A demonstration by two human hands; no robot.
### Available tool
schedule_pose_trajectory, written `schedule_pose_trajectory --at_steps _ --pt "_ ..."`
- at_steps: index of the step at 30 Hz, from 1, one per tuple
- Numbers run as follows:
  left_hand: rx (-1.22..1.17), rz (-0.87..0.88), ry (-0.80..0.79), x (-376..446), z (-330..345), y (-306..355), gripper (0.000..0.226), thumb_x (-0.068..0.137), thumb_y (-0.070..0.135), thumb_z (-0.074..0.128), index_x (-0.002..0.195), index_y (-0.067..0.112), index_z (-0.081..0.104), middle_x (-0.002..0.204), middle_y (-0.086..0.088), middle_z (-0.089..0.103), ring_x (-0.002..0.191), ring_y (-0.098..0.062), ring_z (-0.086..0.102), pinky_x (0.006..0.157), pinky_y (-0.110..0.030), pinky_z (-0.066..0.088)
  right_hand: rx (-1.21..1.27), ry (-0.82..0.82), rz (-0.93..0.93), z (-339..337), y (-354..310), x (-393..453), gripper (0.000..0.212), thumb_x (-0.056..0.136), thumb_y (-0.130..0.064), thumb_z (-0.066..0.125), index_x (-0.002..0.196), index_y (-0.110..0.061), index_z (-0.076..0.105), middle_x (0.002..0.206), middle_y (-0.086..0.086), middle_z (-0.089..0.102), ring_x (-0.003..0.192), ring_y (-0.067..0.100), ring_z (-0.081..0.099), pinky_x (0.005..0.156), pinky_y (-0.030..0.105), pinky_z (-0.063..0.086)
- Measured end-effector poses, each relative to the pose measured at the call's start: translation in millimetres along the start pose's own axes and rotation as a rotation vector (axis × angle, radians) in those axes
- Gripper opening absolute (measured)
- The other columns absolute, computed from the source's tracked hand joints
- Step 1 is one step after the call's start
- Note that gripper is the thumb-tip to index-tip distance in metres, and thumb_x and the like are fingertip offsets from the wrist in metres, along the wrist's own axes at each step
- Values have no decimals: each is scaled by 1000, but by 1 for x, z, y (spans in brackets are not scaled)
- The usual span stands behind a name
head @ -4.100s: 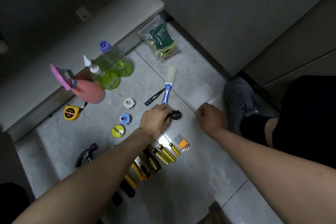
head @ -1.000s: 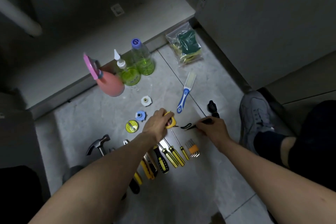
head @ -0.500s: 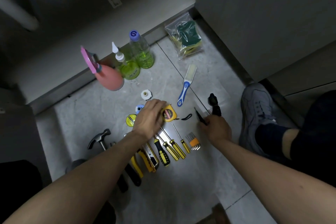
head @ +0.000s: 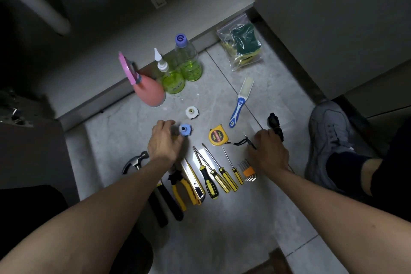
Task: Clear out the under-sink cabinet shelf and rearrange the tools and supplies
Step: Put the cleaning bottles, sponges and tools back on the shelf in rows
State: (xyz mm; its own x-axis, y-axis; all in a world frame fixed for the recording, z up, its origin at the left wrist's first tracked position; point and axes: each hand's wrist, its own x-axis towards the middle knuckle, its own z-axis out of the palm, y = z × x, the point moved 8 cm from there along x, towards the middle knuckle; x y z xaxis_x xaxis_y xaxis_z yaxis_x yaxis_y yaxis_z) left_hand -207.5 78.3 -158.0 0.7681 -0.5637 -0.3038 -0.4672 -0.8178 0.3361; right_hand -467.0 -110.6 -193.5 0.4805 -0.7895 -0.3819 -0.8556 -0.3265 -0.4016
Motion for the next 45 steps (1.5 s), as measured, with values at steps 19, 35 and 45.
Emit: schedule_pose_trajectory --at_steps 19,35,45 --pt "-2 -101 -116 4 37 -54 55 79 48 74 128 29 57 123 5 54 115 -20 52 83 -39 52 -182 -223 -772 82 -203 34 45 85 -22 68 129 -21 57 124 2 53 112 24 53 74 35 45" --pt "-61 121 -44 -11 17 -8 49 82 62 63 120 32 54 108 13 50 106 -10 50 72 -26 39 160 13 -434 31 -135 55 26 79 -37 72 94 -30 52 90 -10 55 76 12 58 59 30 40" --pt "24 576 -215 -11 89 155 48 86 47 63 127 24 55 115 4 53 110 -18 51 73 -32 48 245 237 -102 -83 16 58 26 83 -42 70 96 -33 50 99 -12 56 81 13 58 65 31 42"
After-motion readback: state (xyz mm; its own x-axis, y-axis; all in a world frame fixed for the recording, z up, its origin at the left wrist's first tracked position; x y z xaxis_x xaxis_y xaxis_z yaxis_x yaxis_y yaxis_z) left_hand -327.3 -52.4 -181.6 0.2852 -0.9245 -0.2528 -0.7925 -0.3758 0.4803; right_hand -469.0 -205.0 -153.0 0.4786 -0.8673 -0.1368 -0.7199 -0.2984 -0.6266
